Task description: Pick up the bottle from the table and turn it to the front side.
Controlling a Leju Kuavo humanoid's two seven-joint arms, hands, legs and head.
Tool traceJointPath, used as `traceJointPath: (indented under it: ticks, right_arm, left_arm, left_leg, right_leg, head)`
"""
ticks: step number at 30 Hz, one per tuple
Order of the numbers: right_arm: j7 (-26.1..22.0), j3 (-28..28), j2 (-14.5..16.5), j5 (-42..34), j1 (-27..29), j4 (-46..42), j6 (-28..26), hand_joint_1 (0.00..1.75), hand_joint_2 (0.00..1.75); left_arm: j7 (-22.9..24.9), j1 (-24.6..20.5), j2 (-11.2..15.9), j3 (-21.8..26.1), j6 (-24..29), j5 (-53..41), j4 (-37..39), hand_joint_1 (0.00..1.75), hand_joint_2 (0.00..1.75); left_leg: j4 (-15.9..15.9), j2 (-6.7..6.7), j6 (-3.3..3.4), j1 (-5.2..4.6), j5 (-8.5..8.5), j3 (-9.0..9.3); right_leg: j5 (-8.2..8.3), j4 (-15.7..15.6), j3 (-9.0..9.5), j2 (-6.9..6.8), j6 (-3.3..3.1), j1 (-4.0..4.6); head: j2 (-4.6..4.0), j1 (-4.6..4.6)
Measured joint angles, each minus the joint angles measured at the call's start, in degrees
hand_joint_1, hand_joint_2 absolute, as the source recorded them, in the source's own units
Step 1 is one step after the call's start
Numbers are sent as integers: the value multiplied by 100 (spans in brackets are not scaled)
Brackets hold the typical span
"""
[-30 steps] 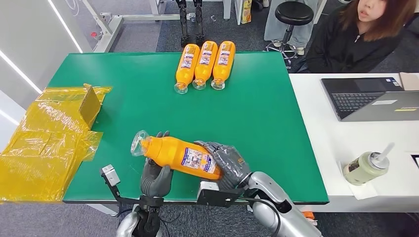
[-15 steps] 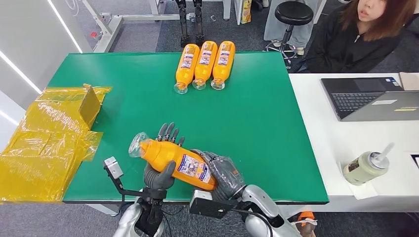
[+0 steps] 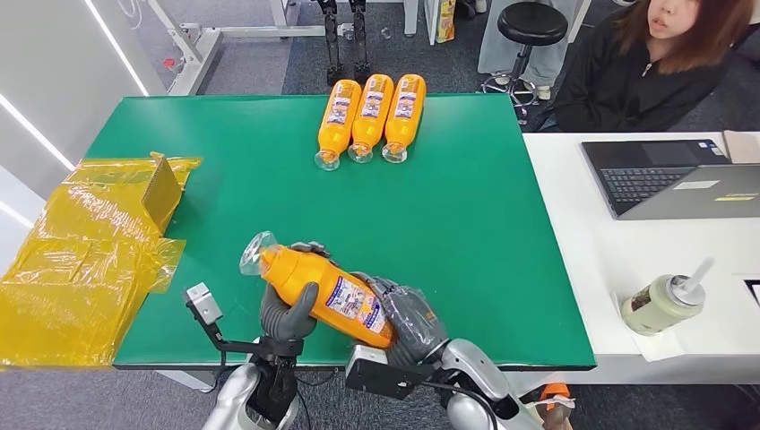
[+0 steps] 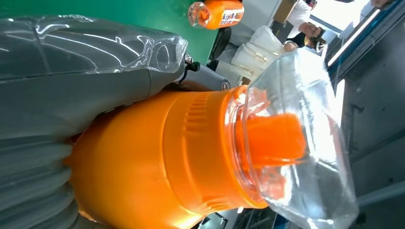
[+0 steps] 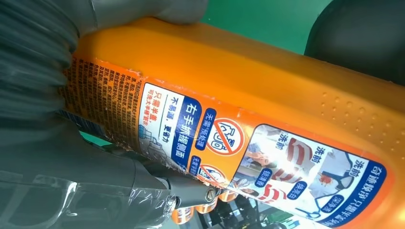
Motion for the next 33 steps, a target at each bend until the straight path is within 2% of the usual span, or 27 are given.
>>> traceJointPath:
  ticks: [2,3,5,6,7,18,26,33]
  right_arm:
    - [-1,-11,0,26,40,-28,13,158,175]
    - [9,-16,0,41,63,-47,18,125,175]
    - [48,-27,0,80,113,-97,27,45,175]
    - [74,-32,0,108,141,-131,37,11,175]
    - [99,-39,0,138,172,-168,51,1,175]
    - [349,-115,15,459,528,-665,-52,0,175]
    - [11,-197,142,528,758,-1111,-354,0,175]
    - [-24,-196,179,545,859,-1301,-361,0,175]
  left_arm:
    - [25,0,0,0,-5,4,0,175,175]
    - [37,-1,0,0,-11,5,0,175,175]
    - [52,-4,-1,-2,-34,7,0,175,175]
    - [57,-9,-2,-4,-46,7,0,175,175]
    - [65,-20,-2,-7,-59,9,0,175,175]
    - [173,-191,-5,-92,-130,195,95,175,175]
    - [118,-480,-6,-97,29,384,247,175,175]
    - [107,-625,0,-96,61,387,349,175,175]
  left_leg:
    - [0,0,0,0,0,0]
    - [0,0,0,0,0,0]
    - [0,0,0,0,0,0]
    - [0,0,0,0,0,0]
    - [0,0,0,0,-1,0]
    - [0,4,0,0,-1,0]
    - [-1,2,0,1,-1,-1]
    - [-1,1,0,0,0,-1]
  right_leg:
    - [0,0,0,0,0,0]
    - [0,0,0,0,0,0]
    - [0,0,0,0,0,0]
    - [0,0,0,0,0,0]
    - [0,0,0,0,0,0]
    - [0,0,-1,2,0,0]
    - [0,1,-1,1,0,1]
    - [0,1,0,0,-1,0]
  head:
    - [0,0]
    - [0,1]
    - [0,0]
    - [0,0]
    - [0,0]
    - [0,0]
    - [-1,-1]
    - [0,1]
